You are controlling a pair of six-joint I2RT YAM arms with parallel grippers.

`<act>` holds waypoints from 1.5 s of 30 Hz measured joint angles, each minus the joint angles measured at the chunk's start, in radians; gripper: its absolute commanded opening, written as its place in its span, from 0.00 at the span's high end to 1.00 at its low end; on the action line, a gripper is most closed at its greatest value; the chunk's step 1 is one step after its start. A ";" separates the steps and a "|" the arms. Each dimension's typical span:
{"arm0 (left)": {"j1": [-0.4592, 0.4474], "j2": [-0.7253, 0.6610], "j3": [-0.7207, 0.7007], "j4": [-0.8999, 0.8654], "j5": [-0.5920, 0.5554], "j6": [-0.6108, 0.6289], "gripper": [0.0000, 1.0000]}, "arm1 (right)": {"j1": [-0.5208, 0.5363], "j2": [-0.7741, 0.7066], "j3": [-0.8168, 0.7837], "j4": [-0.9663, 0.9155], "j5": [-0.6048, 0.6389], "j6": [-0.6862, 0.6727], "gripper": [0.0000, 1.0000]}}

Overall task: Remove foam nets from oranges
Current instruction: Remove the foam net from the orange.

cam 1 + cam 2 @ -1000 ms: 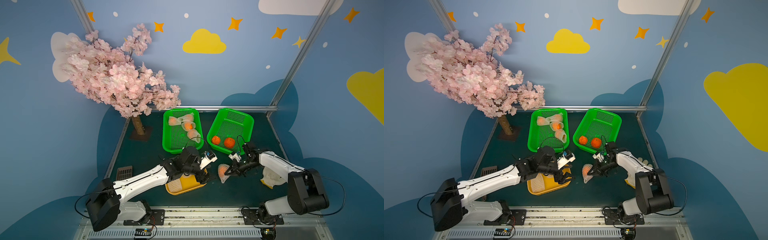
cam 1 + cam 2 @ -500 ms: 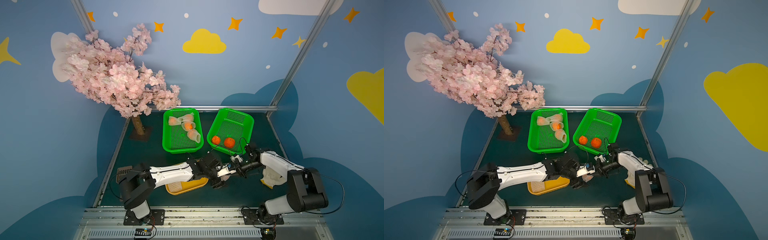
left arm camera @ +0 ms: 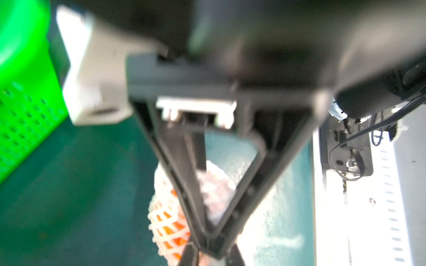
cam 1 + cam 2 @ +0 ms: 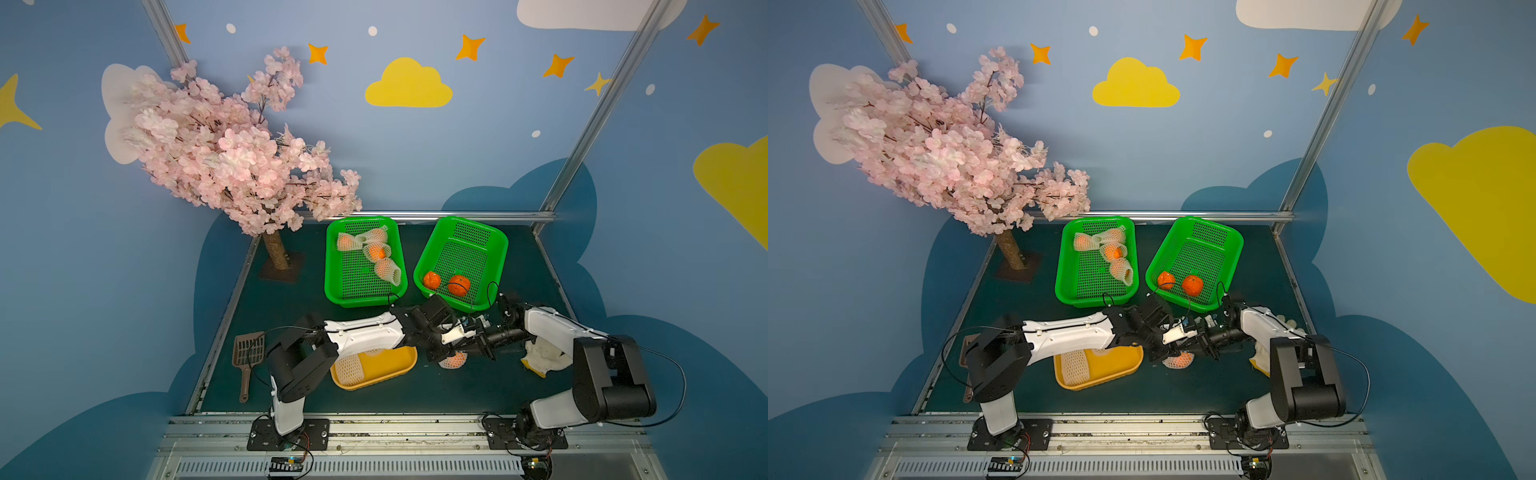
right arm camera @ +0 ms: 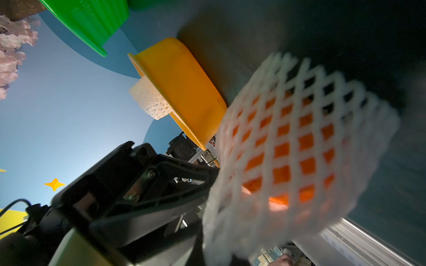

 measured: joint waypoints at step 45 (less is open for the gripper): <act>0.230 0.310 0.519 -0.428 0.614 -0.388 0.97 | 0.136 -0.723 -0.306 0.374 0.521 -0.161 0.23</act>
